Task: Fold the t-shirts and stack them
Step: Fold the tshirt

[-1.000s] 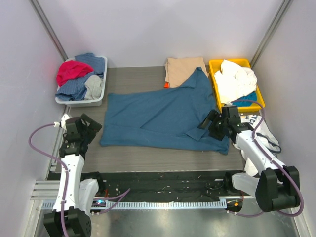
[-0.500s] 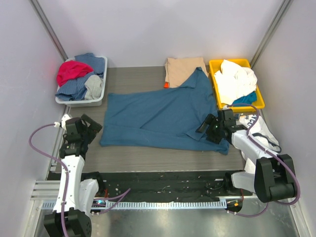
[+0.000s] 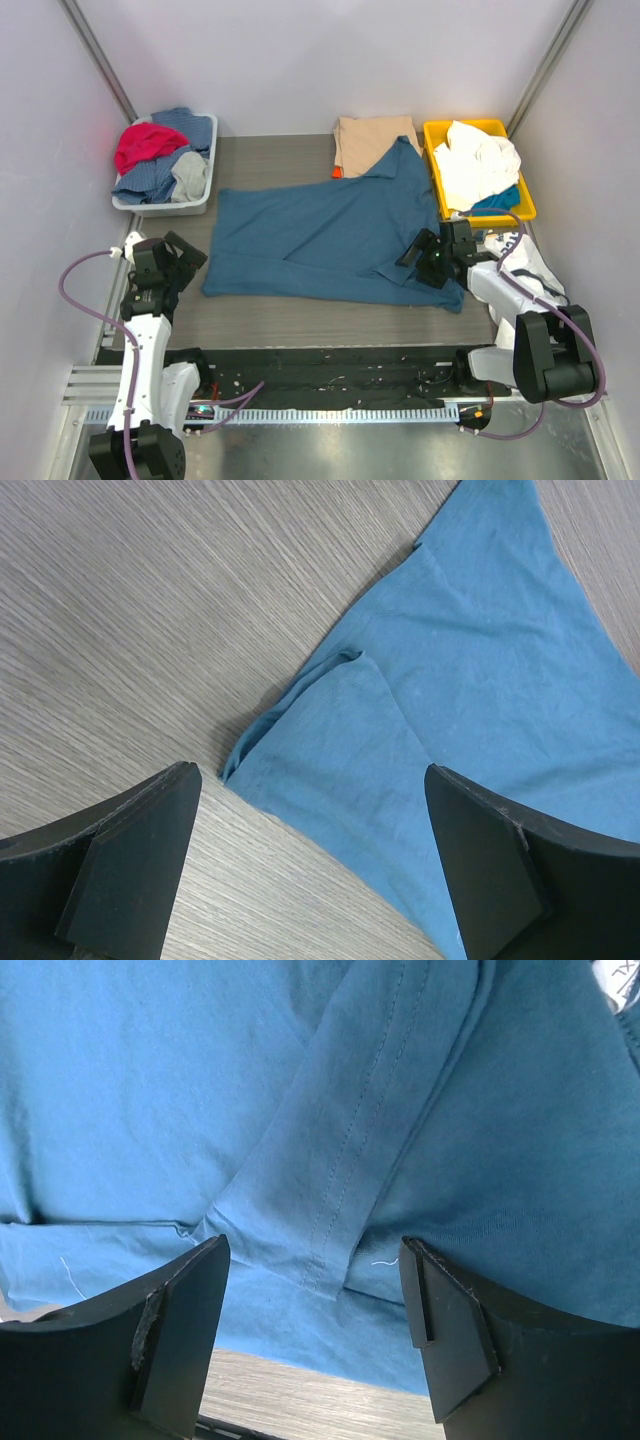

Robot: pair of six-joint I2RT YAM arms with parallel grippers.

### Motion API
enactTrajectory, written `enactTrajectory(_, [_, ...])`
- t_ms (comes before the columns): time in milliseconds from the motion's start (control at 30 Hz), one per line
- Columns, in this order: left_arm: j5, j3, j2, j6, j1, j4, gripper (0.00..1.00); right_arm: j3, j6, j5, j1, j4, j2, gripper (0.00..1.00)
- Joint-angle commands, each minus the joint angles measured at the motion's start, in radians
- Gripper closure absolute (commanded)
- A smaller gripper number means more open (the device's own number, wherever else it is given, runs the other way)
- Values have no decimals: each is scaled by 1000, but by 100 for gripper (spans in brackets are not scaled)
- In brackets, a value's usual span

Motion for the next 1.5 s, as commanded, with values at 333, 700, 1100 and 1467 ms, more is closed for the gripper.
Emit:
enactTrajectory(333, [-10,24,-26,37,5,-19,0,2,22,-7,6,104,65,24])
enactTrajectory(700, [-10,27,-32,38,4,-30,0,29,29,-22,14,113,84,24])
enactTrajectory(1100, [-8,29,-31,38,4,-25,0,49,34,-22,24,107,82,24])
enactTrajectory(1467, [-13,29,-34,43,4,-36,0,63,46,-25,37,148,138,24])
